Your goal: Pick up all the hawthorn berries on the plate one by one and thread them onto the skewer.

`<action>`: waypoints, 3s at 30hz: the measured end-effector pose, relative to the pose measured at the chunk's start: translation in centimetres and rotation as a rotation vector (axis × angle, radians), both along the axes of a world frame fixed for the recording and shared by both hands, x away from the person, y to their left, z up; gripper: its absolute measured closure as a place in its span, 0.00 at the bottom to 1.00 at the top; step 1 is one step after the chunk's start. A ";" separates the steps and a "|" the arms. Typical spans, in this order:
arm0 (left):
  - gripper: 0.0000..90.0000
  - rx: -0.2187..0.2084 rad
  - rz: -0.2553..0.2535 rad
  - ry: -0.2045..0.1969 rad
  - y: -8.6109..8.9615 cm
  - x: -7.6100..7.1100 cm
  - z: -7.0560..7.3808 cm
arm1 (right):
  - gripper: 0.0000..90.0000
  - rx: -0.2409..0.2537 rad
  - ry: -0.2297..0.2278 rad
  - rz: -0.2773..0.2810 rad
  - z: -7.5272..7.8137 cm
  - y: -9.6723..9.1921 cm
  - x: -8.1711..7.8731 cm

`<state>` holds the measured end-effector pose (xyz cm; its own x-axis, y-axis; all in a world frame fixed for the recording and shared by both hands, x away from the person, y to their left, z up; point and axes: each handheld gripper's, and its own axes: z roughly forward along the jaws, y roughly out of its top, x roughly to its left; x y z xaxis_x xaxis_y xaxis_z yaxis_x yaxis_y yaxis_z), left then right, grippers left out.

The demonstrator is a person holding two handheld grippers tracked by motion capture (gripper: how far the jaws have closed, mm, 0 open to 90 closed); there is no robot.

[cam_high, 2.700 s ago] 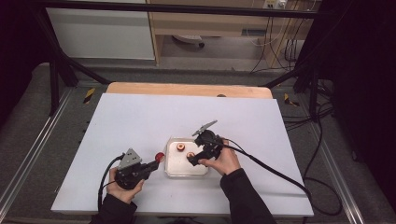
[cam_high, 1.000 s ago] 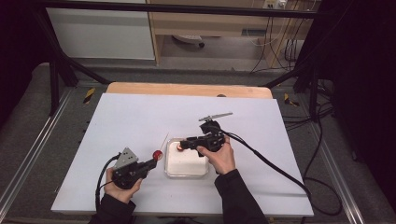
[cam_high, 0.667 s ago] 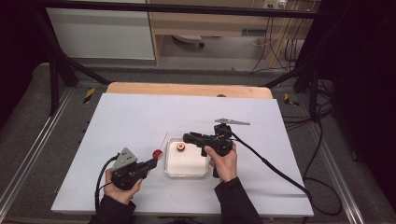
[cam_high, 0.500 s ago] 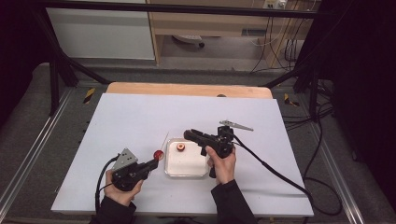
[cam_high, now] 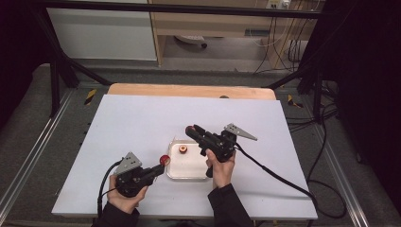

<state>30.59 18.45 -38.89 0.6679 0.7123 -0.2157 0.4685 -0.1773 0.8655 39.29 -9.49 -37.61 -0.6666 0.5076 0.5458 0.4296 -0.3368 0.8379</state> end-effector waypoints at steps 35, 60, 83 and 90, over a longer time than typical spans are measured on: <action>0.98 -0.030 -0.012 0.023 -2.4 0.2 0.2 | 0.68 0.148 -0.119 -0.006 -1.2 1.0 -0.7; 0.99 -0.034 0.016 0.035 -2.5 0.3 -0.1 | 0.69 0.157 -0.087 -0.002 -2.5 2.0 -1.4; 0.99 -0.022 0.011 0.026 -2.5 0.3 -0.6 | 0.70 0.136 -0.034 0.035 -3.5 2.7 -2.7; 0.99 -0.020 0.013 0.026 -2.3 0.4 -0.7 | 0.70 0.127 -0.031 0.037 -3.6 2.7 -2.9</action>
